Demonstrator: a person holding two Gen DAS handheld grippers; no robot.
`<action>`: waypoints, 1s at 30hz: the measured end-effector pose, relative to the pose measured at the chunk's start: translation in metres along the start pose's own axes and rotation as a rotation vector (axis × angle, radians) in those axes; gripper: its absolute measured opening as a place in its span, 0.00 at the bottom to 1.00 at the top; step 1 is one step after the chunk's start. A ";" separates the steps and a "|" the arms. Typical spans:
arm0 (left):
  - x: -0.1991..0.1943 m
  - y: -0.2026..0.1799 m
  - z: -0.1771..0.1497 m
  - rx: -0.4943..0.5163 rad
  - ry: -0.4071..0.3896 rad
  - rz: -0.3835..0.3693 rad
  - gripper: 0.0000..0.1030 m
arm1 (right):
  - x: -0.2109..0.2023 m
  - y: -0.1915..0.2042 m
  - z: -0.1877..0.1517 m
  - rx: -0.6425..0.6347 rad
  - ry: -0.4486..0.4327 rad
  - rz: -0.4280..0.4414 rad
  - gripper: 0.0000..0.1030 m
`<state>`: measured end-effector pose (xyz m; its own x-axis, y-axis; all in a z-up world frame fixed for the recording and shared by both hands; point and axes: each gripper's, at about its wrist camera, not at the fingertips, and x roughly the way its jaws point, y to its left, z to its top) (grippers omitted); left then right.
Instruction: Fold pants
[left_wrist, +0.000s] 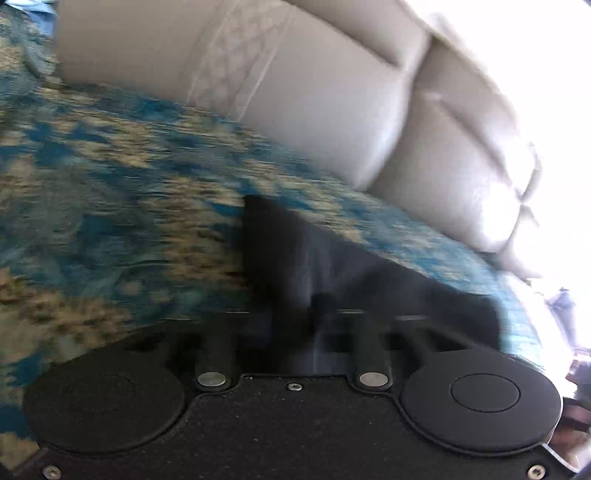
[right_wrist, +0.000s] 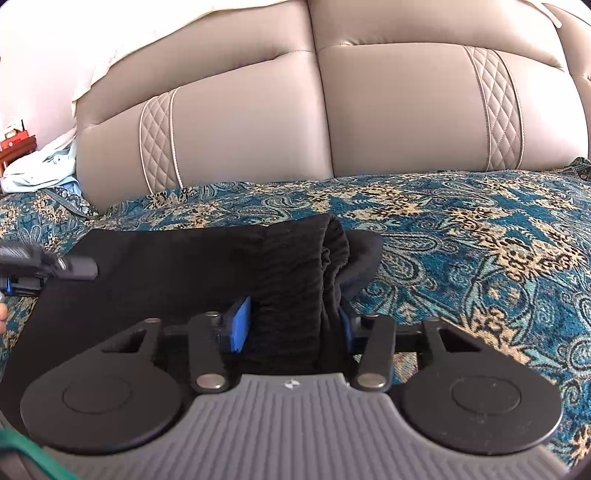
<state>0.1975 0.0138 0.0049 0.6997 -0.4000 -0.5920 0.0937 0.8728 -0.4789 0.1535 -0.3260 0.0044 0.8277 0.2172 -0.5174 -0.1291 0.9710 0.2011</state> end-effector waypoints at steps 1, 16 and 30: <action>-0.003 0.003 -0.002 -0.040 -0.021 0.005 0.13 | 0.001 0.002 0.001 0.006 -0.002 0.011 0.45; 0.006 0.015 0.071 0.085 -0.151 0.274 0.10 | 0.065 0.078 0.048 0.059 -0.051 -0.031 0.25; 0.061 0.035 0.089 0.210 -0.128 0.442 0.20 | 0.131 0.095 0.081 0.079 0.038 -0.034 0.41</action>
<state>0.3070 0.0447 0.0098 0.7849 0.0464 -0.6179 -0.1000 0.9936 -0.0524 0.2938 -0.2135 0.0230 0.8095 0.1889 -0.5558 -0.0559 0.9673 0.2473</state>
